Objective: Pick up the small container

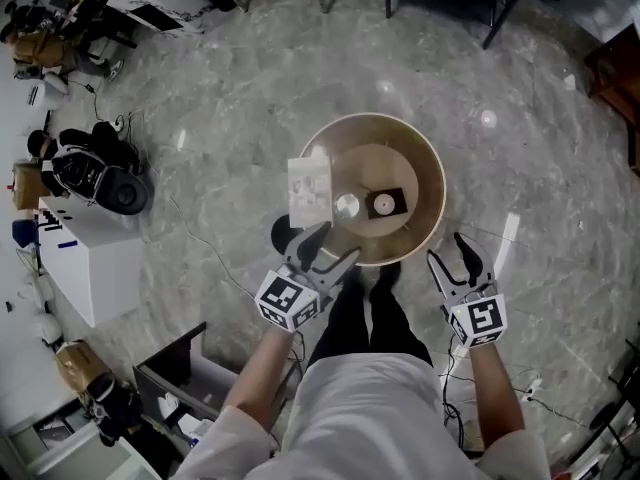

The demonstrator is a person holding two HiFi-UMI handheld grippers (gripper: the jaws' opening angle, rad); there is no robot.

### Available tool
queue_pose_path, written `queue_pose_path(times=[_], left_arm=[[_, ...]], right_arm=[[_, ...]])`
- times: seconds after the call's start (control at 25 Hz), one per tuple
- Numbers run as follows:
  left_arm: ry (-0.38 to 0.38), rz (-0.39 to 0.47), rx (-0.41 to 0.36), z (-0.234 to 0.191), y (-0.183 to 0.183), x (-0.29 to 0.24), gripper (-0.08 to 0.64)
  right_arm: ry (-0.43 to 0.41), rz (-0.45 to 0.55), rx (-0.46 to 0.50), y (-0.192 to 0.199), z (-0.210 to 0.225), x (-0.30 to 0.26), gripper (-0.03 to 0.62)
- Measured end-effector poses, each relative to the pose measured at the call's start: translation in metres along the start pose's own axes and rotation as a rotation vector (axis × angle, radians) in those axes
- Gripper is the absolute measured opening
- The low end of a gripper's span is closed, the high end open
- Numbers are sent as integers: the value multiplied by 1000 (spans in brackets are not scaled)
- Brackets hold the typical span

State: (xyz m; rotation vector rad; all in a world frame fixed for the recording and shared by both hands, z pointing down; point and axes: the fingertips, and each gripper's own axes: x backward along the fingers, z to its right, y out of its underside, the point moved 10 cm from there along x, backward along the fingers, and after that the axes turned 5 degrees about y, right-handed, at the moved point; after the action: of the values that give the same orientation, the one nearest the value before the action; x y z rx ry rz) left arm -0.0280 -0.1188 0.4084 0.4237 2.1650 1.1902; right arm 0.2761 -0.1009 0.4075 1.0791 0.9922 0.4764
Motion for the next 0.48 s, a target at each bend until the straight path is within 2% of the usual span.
queue_pose_path(times=[0.48], left_arm=[[66,-77,-1,-63,42,-43,321]], right_arm=[[-7,-44,-21,45,-3,-69,252]])
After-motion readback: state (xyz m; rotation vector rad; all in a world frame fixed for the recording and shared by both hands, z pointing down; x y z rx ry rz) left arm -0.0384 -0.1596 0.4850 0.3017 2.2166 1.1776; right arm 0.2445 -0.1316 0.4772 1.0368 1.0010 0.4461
